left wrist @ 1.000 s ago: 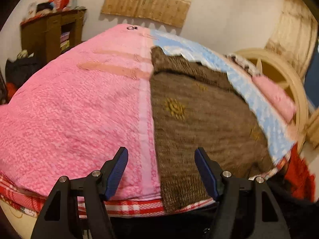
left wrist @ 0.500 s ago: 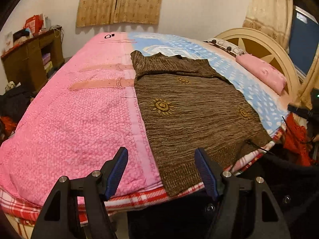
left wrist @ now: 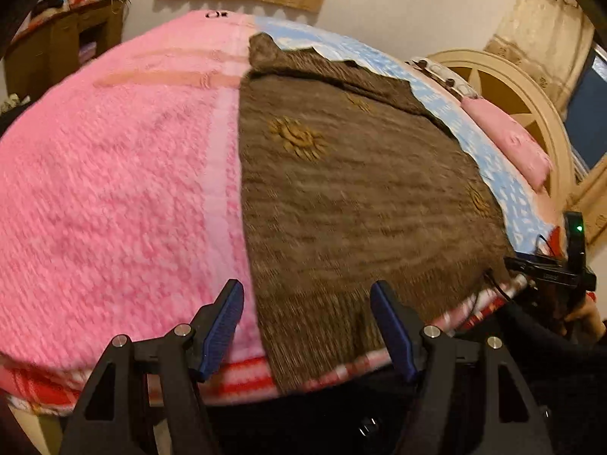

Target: Fold small clothes

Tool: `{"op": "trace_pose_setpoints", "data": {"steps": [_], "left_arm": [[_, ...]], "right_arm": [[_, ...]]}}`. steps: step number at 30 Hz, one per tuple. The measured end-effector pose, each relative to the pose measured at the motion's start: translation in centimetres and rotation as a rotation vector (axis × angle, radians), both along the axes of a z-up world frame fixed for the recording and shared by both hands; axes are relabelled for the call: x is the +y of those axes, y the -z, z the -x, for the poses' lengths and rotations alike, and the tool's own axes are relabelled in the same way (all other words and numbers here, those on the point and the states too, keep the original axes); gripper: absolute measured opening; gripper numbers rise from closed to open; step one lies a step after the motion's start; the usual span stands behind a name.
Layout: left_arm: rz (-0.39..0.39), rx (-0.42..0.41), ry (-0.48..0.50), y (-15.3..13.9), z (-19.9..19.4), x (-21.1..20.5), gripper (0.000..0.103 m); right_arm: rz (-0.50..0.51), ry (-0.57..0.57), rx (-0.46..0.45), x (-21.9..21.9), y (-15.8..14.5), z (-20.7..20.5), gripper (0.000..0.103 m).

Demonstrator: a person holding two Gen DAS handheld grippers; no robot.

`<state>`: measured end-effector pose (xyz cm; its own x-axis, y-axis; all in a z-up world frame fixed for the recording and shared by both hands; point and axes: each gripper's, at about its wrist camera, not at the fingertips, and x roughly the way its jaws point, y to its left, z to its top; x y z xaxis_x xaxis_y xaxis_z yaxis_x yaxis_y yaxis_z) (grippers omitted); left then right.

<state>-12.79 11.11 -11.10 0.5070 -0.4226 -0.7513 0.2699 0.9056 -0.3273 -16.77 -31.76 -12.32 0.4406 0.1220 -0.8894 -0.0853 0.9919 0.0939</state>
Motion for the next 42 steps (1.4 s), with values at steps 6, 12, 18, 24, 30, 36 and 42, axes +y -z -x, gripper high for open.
{"op": "trace_pose_setpoints", "data": {"steps": [6,12,18,24,30,36,42], "left_arm": [[0.150,0.063,0.011,0.3,0.5,1.0,0.069],[0.217,0.149,0.045,0.7,-0.1,0.8,0.013],[0.235,0.073,0.033,-2.5,-1.0,0.9,0.011],[0.283,-0.004,0.005,-5.7,-4.2,1.3,0.011],[0.130,-0.081,-0.004,-7.0,-6.7,0.7,0.011],[0.054,-0.046,0.029,-5.6,-5.4,2.7,0.012],[0.133,0.119,-0.005,-2.3,-5.3,2.7,0.012]], "right_arm": [[-0.098,-0.042,0.009,-0.2,-0.1,0.6,0.015],[-0.315,-0.061,-0.059,-2.0,-2.8,1.2,0.013],[-0.500,-0.086,-0.155,-2.2,-7.1,-0.4,0.009],[-0.550,-0.076,-0.216,-1.5,-8.9,-4.1,0.009],[-0.492,-0.007,-0.232,-2.0,-8.1,-5.8,0.013],[-0.426,0.081,-0.234,-3.5,-7.3,-3.1,0.103],[-0.344,0.030,-0.083,-0.9,-3.2,-2.0,0.081]]}}
